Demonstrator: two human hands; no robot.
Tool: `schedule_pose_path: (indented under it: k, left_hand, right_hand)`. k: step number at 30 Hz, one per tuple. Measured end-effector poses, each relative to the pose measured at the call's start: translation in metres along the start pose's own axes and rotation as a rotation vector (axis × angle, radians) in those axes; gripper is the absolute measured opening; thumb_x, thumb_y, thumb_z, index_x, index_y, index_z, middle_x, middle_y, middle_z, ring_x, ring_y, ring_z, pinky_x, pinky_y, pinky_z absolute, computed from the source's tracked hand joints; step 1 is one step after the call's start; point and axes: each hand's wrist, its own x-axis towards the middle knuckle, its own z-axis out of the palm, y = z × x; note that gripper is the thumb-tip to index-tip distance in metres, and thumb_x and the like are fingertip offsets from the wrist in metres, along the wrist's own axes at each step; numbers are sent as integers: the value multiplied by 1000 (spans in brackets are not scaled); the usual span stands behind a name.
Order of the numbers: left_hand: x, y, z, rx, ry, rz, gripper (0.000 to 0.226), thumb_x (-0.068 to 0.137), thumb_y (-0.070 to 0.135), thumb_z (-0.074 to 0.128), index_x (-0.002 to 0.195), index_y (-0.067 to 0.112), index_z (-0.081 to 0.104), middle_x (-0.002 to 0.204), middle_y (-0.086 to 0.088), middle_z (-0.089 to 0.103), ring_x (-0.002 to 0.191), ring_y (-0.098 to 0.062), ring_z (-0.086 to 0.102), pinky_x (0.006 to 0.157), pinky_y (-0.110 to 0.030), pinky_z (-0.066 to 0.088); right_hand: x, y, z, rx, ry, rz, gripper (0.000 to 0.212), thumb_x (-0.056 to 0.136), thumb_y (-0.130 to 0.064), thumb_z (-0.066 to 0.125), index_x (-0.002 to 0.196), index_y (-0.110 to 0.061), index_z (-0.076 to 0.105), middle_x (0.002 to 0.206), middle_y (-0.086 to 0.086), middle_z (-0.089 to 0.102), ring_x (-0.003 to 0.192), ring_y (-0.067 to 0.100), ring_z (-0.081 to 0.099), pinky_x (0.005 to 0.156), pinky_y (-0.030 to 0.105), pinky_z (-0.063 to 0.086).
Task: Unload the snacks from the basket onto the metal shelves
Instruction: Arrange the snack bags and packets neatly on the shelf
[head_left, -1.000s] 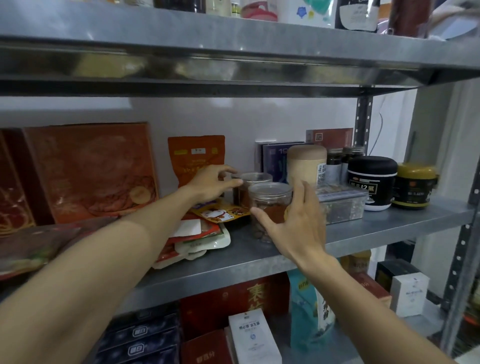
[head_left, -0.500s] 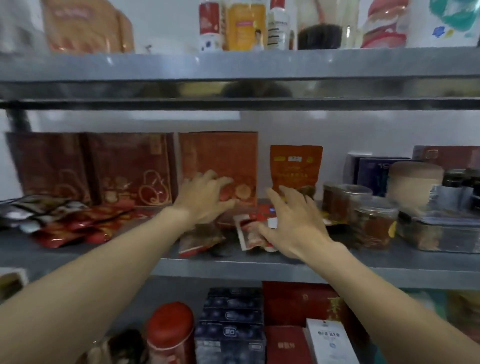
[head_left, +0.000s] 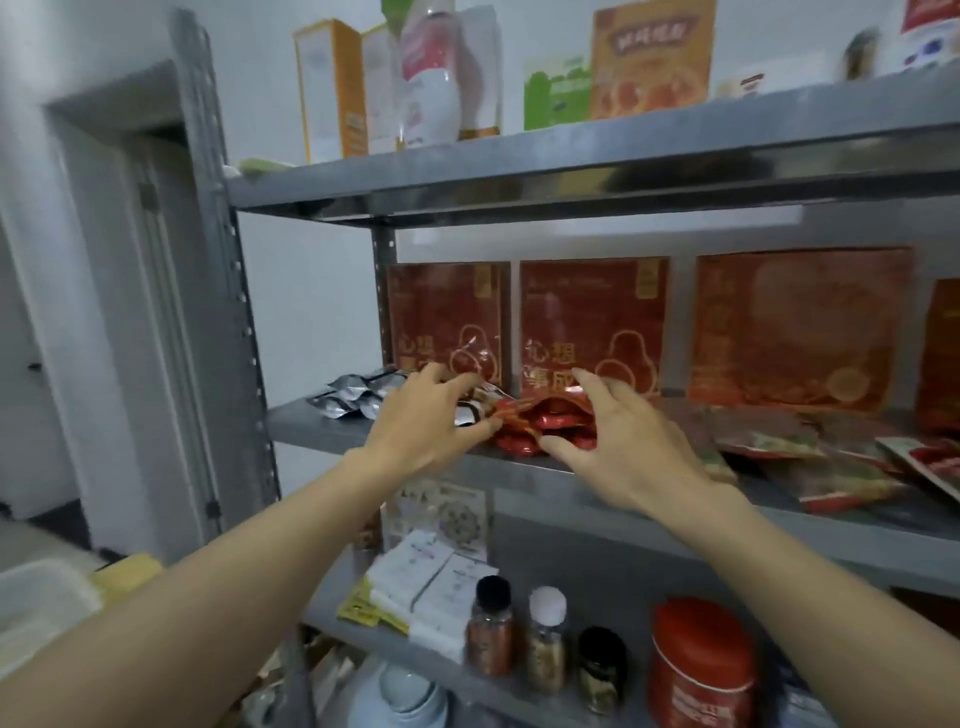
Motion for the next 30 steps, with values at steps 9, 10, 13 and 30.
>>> schedule_pose_path:
  k: [9,10,13,30]
  left_hand:
    - [33,-152,-1,-215,18,-179,57,86,57,60,136,31,52,130,-7,53,117,-26,52,95,-36,43]
    - [43,-163,3,-242,24,-190,56,86,56,61,135,31,53,128,-8,54,115,-26,53,94,-35,42]
    - [78,-188,18,-378,39,-219,53,86,52,64,134,32,54,127,-9,55,116,-26,54,97,-37,44]
    - [273,-297,108,-948,-185,-328,95,73,40,82,151,25,28,144,-13,49,127,-31,52,106,-48,44]
  right_hand:
    - [97,-77,55,178,-25,65,85,83,-58,65,151,-25,27,152,3,40,139,26,38,108,35,37]
    - [112,-78,60,225,-4,82,82,83,-55,67,149,-23,32,150,2,44,137,25,40,105,31,37]
    - [157,-80,76,373,49,192,79,81,-46,75,146,-21,37,145,1,49,133,24,45,102,30,36]
    - [318,-78,164,683,130,631,50,76,-36,81,119,-19,62,108,-1,70,95,18,66,77,29,51]
